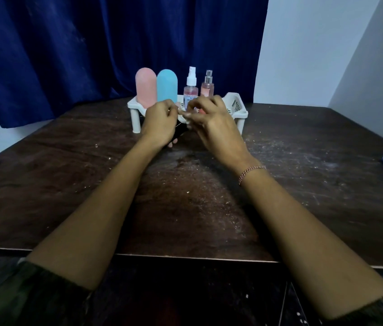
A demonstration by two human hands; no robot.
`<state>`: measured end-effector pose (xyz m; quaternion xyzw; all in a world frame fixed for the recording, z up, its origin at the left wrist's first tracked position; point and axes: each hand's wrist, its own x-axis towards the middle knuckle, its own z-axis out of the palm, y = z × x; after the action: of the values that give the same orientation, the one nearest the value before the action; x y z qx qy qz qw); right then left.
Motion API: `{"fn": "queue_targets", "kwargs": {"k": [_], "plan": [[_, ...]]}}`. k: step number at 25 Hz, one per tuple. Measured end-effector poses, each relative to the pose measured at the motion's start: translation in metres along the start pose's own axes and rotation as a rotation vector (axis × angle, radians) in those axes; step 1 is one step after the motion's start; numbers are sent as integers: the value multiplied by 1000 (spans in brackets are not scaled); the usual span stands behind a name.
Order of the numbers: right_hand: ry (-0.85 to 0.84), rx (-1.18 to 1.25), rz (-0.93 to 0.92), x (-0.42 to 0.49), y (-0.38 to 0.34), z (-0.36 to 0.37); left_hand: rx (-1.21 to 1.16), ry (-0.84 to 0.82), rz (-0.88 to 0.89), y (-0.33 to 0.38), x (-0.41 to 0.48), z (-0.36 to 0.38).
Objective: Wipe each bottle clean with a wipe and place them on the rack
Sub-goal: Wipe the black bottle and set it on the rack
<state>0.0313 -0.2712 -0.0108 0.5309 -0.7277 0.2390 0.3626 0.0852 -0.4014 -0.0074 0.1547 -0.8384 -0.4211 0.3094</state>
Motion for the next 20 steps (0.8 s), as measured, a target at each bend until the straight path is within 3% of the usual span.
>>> {"fn": "queue_targets", "kwargs": {"k": [7,12,15,20], "plan": [[-189,-201,49,2,-4,-2,303,105,309,1,-7,-5],[-339,6,48,-9,5,2,428,49,383,-2,-9,-7],[-314,124,76,-12,8,2,408,34,422,-3,-9,-6],[-306,235,348,-11,8,4,527,30,562,5,-19,1]]}}
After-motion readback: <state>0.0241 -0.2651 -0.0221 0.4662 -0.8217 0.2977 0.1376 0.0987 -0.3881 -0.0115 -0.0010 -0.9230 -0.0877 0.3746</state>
